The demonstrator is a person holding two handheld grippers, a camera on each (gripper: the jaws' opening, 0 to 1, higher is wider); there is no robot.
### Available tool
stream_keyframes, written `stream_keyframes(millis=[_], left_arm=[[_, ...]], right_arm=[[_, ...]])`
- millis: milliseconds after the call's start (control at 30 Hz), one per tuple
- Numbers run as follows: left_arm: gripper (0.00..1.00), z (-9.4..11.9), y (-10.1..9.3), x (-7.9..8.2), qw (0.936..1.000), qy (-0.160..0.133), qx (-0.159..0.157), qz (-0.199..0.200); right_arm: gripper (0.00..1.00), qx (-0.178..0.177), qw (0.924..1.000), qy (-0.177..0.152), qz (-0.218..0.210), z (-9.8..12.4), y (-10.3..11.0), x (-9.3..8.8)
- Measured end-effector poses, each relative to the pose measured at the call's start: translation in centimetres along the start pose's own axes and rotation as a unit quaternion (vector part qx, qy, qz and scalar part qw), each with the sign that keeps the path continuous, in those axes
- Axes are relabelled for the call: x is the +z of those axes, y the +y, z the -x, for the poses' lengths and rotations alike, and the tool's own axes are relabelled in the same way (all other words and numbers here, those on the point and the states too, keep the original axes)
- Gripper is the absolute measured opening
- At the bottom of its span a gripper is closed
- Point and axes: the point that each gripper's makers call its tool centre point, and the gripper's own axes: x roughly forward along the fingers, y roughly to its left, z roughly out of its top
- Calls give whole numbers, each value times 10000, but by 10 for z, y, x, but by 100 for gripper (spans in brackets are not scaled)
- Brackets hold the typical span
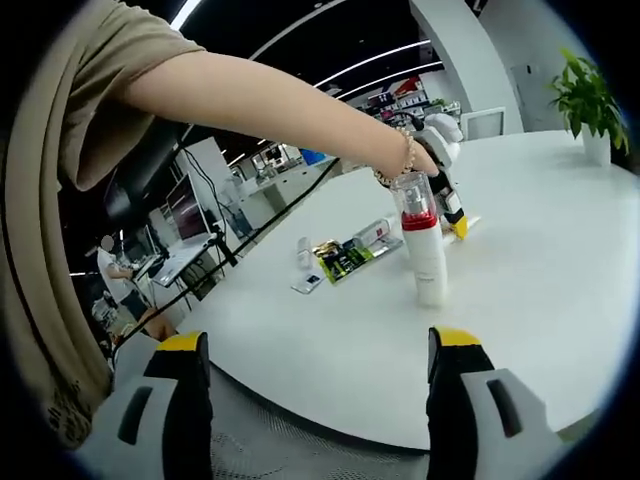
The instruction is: Arrange the skincare products in the storage area until every visible bottle or jar stands upright without overlapping.
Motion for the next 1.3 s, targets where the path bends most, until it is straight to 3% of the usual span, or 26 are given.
stream_keyframes(millis=[333,733,867,1067,1300], left_arm=[[31,1,-4,0,9996,34,-100,-271],[26,9,-3,-2,9995,-207,-206,-134],[26,24,-4,0,9978,-518,-380,-166],[26,43,6,-8,9958,-843,-350,-107],[26,77,15,-16,9862,-1584,-475,-34]], right_arm=[[89,23,10000,43,-3,0,0,-1],[88,27,10000,59,35,0,0,-2],[89,58,10000,68,19,-1,1,-2],[89,113,9998,125,138,-1,5,-4],[88,119,9994,170,268,-2,7,-6]])
